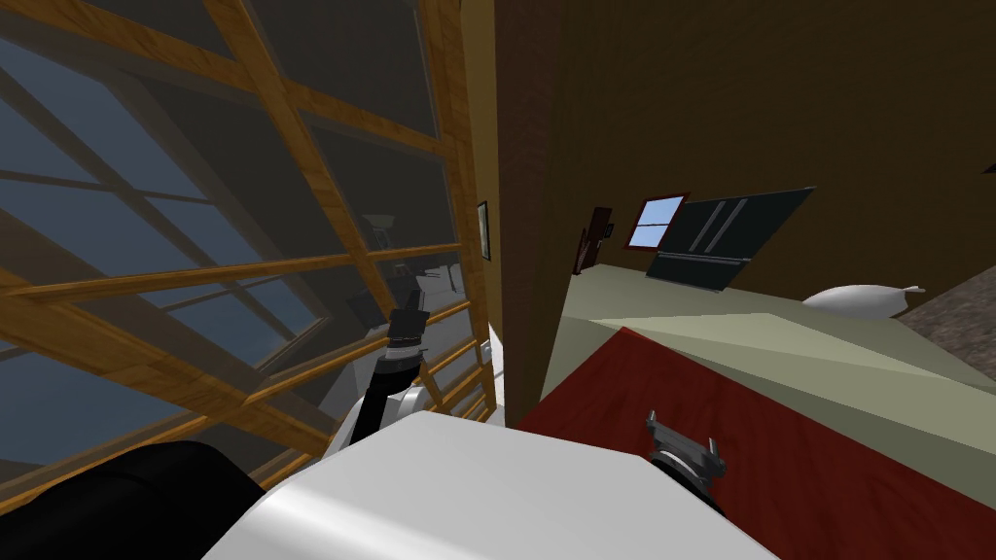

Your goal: Push the door open

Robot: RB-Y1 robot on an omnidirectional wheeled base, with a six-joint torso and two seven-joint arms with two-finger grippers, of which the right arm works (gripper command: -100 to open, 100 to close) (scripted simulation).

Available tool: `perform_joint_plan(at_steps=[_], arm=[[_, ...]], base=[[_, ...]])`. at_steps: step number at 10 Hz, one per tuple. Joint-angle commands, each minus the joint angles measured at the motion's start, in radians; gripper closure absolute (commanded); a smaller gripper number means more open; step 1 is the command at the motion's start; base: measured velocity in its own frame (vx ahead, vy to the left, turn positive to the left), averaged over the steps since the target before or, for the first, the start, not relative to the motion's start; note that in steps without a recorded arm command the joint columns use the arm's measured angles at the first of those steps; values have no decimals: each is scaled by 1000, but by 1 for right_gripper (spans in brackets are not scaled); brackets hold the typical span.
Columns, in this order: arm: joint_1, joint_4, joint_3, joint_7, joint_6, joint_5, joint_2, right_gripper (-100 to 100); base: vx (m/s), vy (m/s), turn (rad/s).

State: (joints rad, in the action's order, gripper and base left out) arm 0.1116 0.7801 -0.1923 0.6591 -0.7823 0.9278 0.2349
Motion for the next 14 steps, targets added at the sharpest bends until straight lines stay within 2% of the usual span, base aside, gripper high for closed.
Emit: perform_joint_plan(at_steps=[1, 6, 7, 10, 14], arm=[[0, 0, 0, 0, 0, 0, 0, -100], [0, 0, 0, 0, 0, 0, 0, -100], [5, -1, -3, 2, 28, -32, -1, -100], [11, -2, -9, 6, 74, -83, -3, -100], [11, -2, -9, 6, 74, -83, -3, -100]], base=[[0, 4, -11], [0, 3, 6], [2, 31, -78], [2, 44, -121], [0, 0, -1]])
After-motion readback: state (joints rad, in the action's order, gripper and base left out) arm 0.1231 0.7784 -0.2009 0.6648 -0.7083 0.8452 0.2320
